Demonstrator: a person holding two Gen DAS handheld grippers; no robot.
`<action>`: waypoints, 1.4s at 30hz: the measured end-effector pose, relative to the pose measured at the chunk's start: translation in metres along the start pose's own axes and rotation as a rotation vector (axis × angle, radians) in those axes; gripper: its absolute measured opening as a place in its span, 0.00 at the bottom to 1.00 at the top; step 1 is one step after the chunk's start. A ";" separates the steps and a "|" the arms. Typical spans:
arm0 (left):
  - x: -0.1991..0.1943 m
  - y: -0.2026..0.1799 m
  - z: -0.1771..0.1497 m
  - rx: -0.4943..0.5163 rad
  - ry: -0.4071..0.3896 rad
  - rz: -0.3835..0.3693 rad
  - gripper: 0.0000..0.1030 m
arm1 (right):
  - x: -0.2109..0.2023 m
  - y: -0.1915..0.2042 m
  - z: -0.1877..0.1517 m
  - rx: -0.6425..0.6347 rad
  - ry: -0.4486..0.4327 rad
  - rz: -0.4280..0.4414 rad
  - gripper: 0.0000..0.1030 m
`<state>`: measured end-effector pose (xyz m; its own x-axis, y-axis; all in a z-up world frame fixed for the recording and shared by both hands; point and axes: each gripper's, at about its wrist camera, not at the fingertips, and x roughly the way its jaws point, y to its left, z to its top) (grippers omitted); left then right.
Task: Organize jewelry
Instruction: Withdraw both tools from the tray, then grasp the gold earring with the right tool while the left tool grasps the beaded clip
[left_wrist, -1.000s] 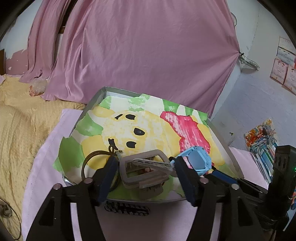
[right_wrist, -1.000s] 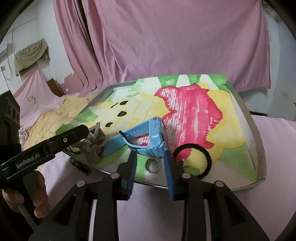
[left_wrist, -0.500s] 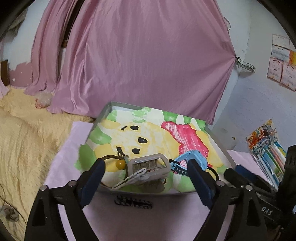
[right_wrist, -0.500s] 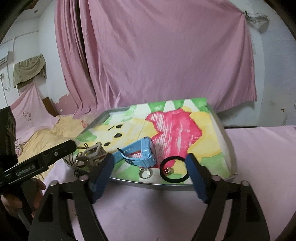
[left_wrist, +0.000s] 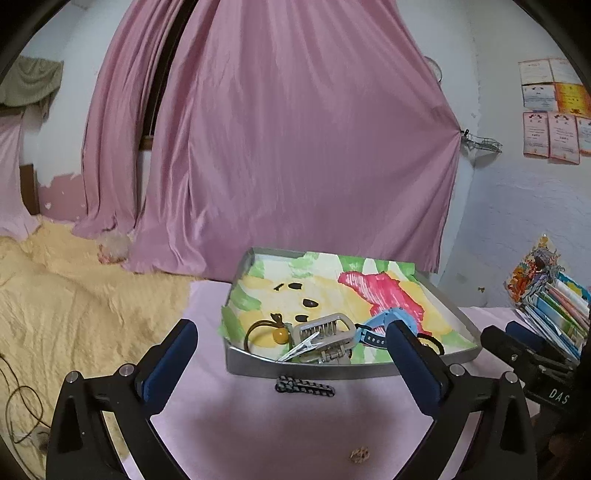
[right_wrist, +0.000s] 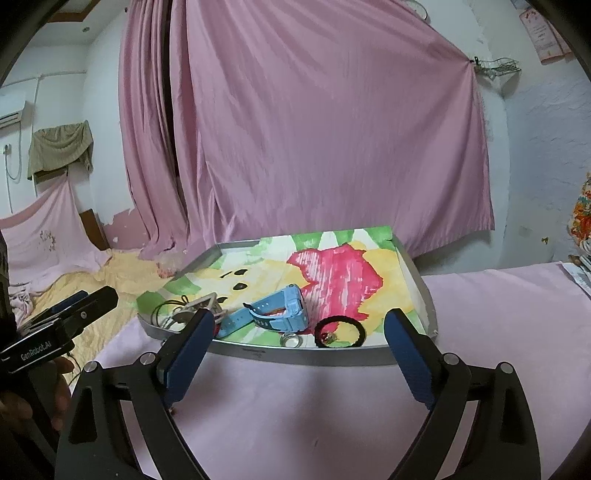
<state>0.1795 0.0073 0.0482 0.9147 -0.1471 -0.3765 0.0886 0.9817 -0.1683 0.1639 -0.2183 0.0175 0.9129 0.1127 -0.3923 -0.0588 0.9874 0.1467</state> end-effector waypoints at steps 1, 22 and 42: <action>-0.004 0.000 -0.001 0.006 -0.007 0.001 0.99 | -0.003 0.001 -0.001 -0.001 -0.004 0.000 0.88; -0.031 0.033 -0.018 0.104 0.023 0.069 0.99 | -0.013 0.041 -0.025 -0.085 0.098 0.039 0.88; 0.021 0.055 -0.024 0.080 0.271 -0.016 0.99 | 0.036 0.082 -0.047 -0.201 0.396 0.174 0.69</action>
<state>0.1938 0.0551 0.0092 0.7747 -0.1792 -0.6064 0.1433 0.9838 -0.1076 0.1729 -0.1276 -0.0269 0.6609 0.2731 -0.6990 -0.3098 0.9477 0.0774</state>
